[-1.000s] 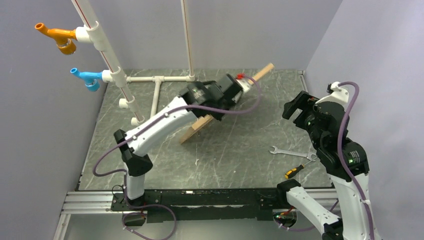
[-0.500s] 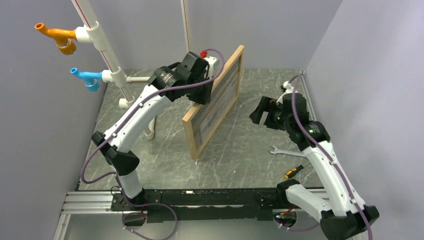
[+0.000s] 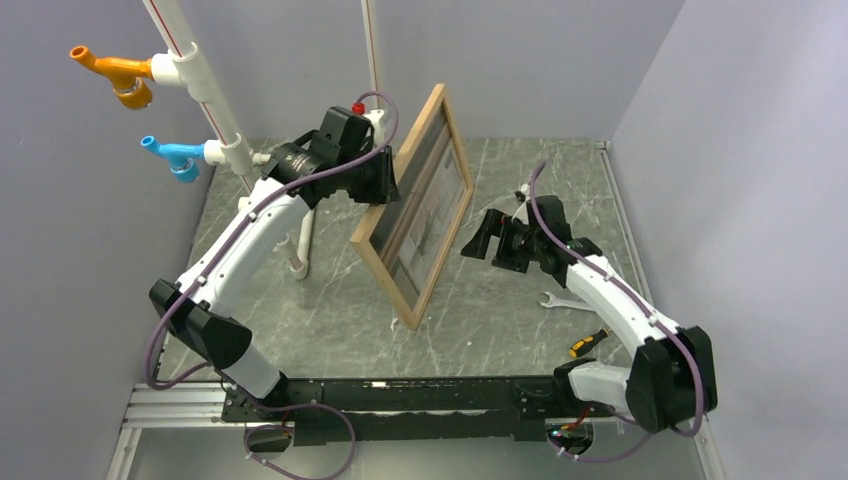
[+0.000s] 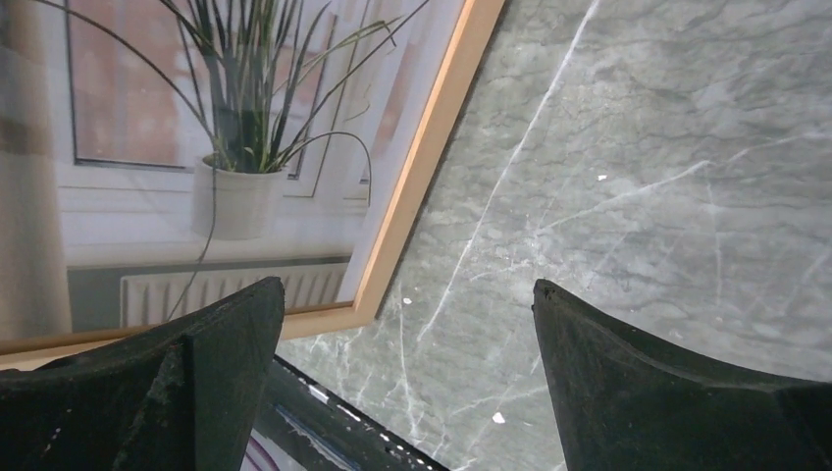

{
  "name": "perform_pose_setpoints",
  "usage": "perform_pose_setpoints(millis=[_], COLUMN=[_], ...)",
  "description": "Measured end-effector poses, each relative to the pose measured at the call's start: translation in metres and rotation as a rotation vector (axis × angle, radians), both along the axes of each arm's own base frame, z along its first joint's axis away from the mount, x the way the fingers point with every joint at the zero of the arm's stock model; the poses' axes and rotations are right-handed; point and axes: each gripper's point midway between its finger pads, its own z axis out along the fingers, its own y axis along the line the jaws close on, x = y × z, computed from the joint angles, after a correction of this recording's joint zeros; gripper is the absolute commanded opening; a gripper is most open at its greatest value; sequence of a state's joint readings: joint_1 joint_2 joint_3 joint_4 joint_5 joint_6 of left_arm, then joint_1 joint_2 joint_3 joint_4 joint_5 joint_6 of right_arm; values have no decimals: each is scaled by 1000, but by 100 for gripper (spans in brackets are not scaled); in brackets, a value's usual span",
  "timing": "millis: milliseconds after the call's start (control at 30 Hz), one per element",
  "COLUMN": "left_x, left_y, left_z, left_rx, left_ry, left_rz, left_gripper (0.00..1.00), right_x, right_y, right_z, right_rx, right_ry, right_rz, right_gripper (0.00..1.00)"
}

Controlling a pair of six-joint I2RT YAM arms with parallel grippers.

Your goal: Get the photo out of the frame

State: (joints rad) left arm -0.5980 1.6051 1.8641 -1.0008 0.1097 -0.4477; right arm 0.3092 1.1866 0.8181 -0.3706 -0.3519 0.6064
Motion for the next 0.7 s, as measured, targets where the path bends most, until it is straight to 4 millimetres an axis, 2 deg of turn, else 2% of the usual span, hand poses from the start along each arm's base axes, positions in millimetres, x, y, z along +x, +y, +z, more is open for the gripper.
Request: perform_pose_setpoints(millis=[100, 300, 433, 700], left_x=[3, 8, 11, 9], left_y=[10, 28, 37, 53], left_z=[-6, -18, -29, -53], left_rx=[-46, -112, -152, -169], left_ry=[2, -11, -25, -56], left_rz=[35, 83, 113, 164], left_gripper=[0, 0, 0, 0], right_x=[4, 13, 16, 9], right_y=[6, 16, 19, 23], right_z=[-11, -20, -38, -88], right_rx=[18, 57, 62, 70], right_ry=[29, 12, 39, 162], right_rz=[14, 42, 51, 56], right_gripper=[95, 85, 78, 83])
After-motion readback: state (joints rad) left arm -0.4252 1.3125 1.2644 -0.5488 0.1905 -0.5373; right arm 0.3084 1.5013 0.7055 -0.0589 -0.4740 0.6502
